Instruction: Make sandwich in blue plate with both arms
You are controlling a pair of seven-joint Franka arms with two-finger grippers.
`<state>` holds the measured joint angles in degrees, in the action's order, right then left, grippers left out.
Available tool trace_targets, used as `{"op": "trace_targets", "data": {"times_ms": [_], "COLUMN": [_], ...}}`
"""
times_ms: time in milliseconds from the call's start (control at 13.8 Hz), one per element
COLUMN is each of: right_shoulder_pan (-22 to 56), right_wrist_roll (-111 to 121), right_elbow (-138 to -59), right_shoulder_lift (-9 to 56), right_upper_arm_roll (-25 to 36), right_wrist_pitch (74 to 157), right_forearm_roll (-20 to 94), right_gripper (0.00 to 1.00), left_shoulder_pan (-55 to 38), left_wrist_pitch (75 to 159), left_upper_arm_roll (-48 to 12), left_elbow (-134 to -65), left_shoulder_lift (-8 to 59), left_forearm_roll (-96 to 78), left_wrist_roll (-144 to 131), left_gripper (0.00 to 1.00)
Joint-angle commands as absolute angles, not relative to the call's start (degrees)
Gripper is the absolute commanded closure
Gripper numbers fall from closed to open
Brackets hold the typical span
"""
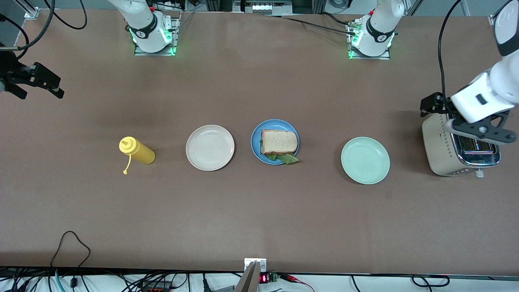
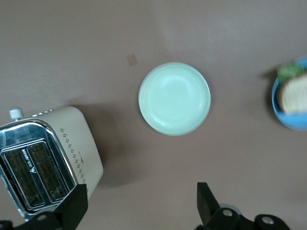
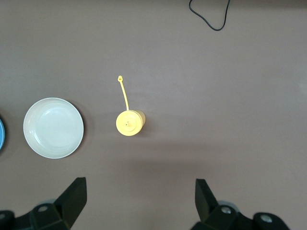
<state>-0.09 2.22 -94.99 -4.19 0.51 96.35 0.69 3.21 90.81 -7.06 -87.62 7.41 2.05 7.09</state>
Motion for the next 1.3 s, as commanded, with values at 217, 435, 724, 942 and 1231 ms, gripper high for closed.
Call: {"op": "trace_targets", "data": {"times_ms": [217,435,724,942,1231], "right_shoulder_pan": [-0.7,-0.6,-0.4,-0.5,-0.6], "right_wrist_roll": [1.9,2.0,1.9,1.9,1.9], "right_elbow": [-91.0,-91.0,-91.0,-91.0,-91.0], "right_shoulder_lift": [-2.7,-2.8,-2.9,-3.0,-3.2], "right_upper_arm_roll": [0.6,0.6,0.6,0.9,0.9], "right_wrist_pitch": [95.1,95.1,94.4,94.2,93.4], "right_forearm_roll": [0.3,0.4,0.4,0.4,0.5], "right_gripper": [0.0,0.0,0.0,0.0,0.0], "left_shoulder_pan": [-4.0,-3.1,-3.3,-3.4,-3.9], "left_wrist_pitch": [96.9,93.8,91.2,90.4,90.1], "left_upper_arm_roll": [2.3,2.0,1.6,1.8,1.8], "left_elbow": [-99.7,-99.1,-98.1,-96.9,-96.8], "left_shoulder_lift": [-2.4,-2.5,-2.5,-2.5,-2.1], "left_forearm_roll": [0.5,0.5,0.1,0.1,0.1], "left_wrist_roll": [4.0,4.7,4.7,4.7,4.7], "left_gripper": [0.0,0.0,0.0,0.0,0.0]}}
